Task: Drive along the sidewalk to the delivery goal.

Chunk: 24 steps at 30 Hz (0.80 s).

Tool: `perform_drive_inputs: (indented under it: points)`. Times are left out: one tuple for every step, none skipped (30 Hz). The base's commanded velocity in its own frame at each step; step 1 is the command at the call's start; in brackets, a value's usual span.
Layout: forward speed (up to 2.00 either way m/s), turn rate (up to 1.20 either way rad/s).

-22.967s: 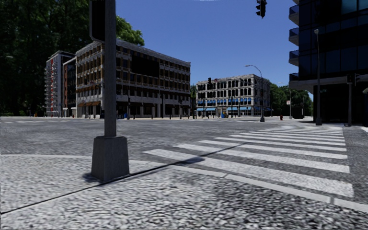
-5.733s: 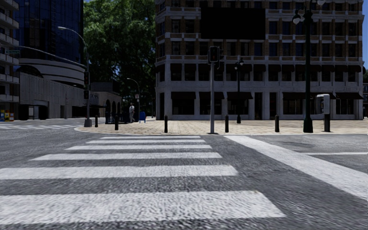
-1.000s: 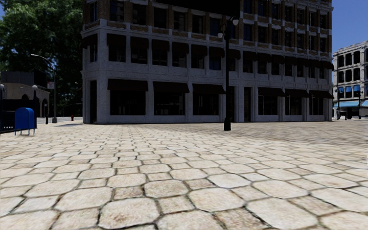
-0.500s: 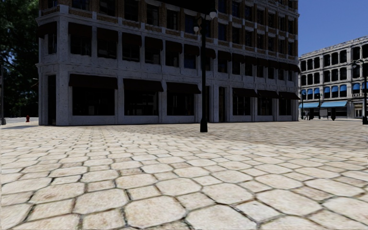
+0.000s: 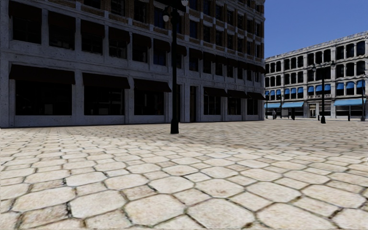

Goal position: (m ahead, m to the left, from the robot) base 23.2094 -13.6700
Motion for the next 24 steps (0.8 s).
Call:
perform_drive_inputs:
  points:
    - [2.00, -0.43]
    - [2.00, -0.43]
    - [2.00, -0.43]
    - [2.00, -0.43]
    - [2.00, -0.44]
    - [2.00, -0.44]
    - [2.00, -0.44]
    - [2.00, -0.44]
    - [2.00, -0.44]
    - [2.00, -0.44]
    - [2.00, -0.44]
    - [2.00, -0.44]
    - [2.00, -0.44]
    - [2.00, -0.44]
    - [2.00, -0.44]
    - [2.00, -0.44]
    - [2.00, -0.44]
    - [2.00, -0.44]
    - [2.00, -0.44]
    - [2.00, -0.44]
    - [2.00, -0.44]
    - [2.00, -0.44]
    - [2.00, -0.44]
    - [2.00, -0.44]
